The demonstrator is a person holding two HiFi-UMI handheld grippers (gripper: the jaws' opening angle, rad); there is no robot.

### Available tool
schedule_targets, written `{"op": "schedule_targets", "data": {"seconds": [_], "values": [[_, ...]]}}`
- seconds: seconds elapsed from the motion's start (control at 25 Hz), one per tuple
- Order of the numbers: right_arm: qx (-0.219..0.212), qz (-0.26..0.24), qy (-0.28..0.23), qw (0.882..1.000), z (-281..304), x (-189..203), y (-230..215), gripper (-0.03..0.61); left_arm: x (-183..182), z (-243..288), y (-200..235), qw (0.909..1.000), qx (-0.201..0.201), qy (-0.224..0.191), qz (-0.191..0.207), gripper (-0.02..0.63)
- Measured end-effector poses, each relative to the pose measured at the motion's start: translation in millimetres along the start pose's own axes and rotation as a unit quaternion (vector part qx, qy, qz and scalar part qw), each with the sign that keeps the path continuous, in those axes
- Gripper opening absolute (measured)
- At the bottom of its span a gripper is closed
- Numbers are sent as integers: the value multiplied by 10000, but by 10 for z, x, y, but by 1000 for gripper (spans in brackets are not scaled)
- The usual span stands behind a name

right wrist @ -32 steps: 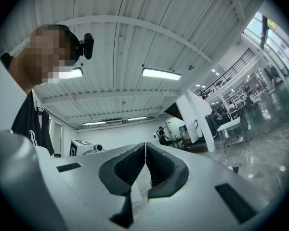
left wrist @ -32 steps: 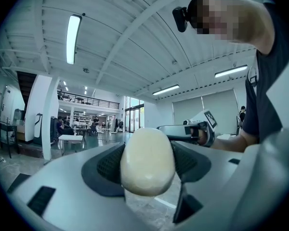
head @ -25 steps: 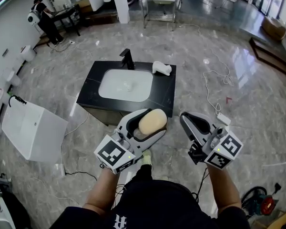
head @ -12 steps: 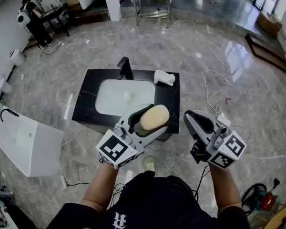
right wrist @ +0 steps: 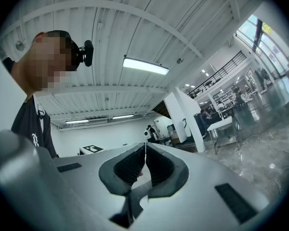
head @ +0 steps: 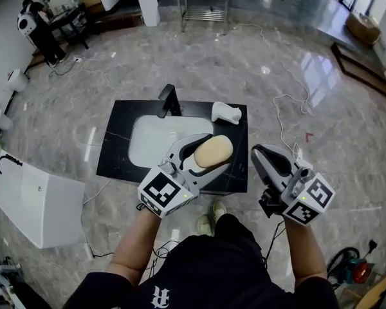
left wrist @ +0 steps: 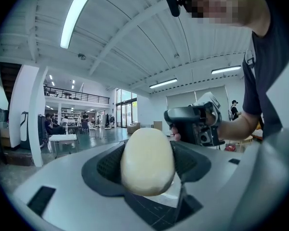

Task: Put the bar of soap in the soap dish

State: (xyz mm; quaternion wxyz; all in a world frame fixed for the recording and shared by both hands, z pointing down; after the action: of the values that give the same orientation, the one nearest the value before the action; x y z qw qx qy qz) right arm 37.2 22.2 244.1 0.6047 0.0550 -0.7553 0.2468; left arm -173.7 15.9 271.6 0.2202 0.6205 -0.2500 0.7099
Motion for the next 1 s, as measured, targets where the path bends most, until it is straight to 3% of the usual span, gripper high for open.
{"op": "schedule_targets", "data": {"seconds": [0.24,0.56,0.84,1.0], "values": [[11,152,26,9999,193,-28,-461,8,197,409,426,9992,182,347,124,293],[42,360,43,9993,371,38,-1446,8,533,1193,1040,9961,521,675,230,293],[161,761,-67,9969,371,141,-2309,8,954,1920,1502,9890,859,1169,298,293],[193,867,-64,9960,550,391,-2683,8,1330,2228,1802,9828,1079,1450,368,293]]}}
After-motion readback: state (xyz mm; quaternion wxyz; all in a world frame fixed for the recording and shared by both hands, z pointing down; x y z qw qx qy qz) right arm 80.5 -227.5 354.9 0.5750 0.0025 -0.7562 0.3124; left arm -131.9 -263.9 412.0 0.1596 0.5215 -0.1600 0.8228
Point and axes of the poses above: the fingertips, and each gripper's own axes: z forward along the fingers, y to its left, x out of its underside, the point moved 9 cm from there along -z, backward along the fingers, and after that the axes turned 4 degrees about -x, right-handed, at the moved point
